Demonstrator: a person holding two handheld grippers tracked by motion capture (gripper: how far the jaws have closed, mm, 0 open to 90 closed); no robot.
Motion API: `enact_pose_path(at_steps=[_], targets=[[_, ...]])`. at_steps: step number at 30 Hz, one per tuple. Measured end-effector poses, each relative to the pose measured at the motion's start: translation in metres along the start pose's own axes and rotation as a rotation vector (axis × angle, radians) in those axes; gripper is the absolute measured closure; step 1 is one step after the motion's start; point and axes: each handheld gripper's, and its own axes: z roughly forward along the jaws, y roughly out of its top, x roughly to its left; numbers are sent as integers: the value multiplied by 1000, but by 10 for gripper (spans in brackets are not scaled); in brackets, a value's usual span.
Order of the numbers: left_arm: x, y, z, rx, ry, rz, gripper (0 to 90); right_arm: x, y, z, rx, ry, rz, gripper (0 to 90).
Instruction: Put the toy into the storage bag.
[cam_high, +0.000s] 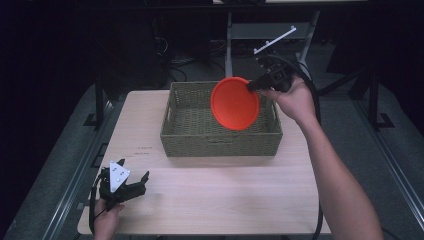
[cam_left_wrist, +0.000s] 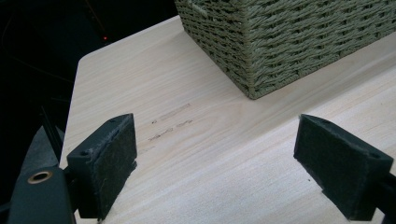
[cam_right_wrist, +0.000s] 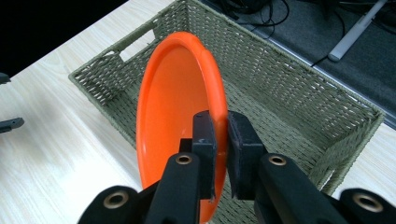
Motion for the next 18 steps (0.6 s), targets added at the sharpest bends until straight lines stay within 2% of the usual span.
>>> enact_pose_path(at_steps=[18], targets=[[1,0,0,-7,2,-5,127,-24,-2,24,23,-42,71,825]])
